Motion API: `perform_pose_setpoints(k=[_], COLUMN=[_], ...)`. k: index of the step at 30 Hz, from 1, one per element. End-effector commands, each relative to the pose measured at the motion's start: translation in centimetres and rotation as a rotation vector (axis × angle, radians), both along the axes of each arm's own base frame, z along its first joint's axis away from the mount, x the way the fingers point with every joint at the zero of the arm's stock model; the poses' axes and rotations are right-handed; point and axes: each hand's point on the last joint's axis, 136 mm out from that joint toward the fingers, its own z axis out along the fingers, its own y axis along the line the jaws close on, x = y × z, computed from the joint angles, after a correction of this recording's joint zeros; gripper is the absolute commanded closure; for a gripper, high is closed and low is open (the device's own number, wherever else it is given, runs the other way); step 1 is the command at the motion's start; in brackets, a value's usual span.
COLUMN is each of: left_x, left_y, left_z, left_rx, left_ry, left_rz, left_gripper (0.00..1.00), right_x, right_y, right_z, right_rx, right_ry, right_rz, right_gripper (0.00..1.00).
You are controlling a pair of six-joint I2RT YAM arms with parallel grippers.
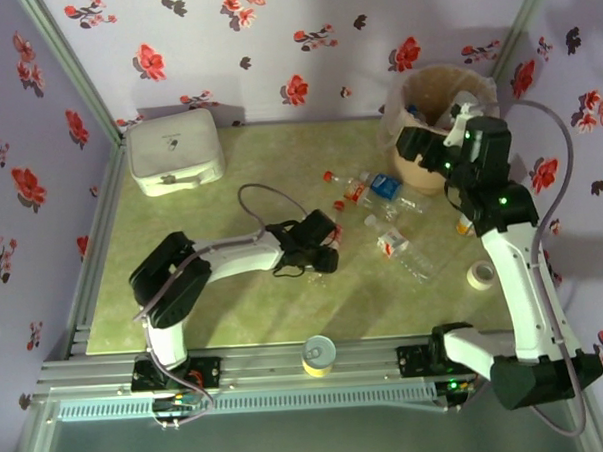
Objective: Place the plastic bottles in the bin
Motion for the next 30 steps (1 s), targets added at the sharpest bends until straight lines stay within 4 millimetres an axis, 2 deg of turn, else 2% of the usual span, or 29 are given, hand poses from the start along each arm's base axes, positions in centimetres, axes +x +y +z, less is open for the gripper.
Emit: perform_pose_setpoints(k=[1,3,6,11,16,18,20,24,30], left_x=[1.6,2.0,1.8,0.3,0.0,-0.1,-0.1,0.0,-0.1], left_y=[1.5,2.7,3.6,3.8,3.7,3.5,3.3,3.1,2.4], left_z=[3.7,5.0,6.9,9.8,10.7,10.6,10.9,11.5,11.0], left_rx=[-0.065,-0.096,-0.162,-0.277,-0.352,-0.360,-0.380,-0.416,-0.429], left_ry=[-0.115,-0.167,-0.223,-0.308,-0.323,-0.312,-0.308,-0.322,-0.306], left_rz=[-0.009,-0.018,-0.074,-0.176,-0.198,-0.206,-0.205,-0.194,-0.220], left_gripper=[0.57,0.60,0.62,0.62,0.63,0.63,0.63,0.63,0.63], right_x=[-0.5,-0.6,-0.7,-0.4,0.3,0.5,0.5,0.1,-0.2], right_y=[2.4,4.6,7.0,11.0,15.3,16.4,16.9,15.6,15.9], right_z=[-3.0,-6.0,-8.6,-9.5,-10.4,-11.2,-12.2,-15.4,-16.6], right_rx=[0.129,0.206,0.294,0.397,0.500,0.495,0.455,0.281,0.290], right_ry=[0.083,0.135,0.192,0.204,0.227,0.253,0.288,0.340,0.368], right_rz=[0.056,0.111,0.153,0.243,0.350,0.374,0.385,0.329,0.347], right_gripper=[0.16,0.16,0.17,0.18,0.19,0.20,0.21,0.20,0.26])
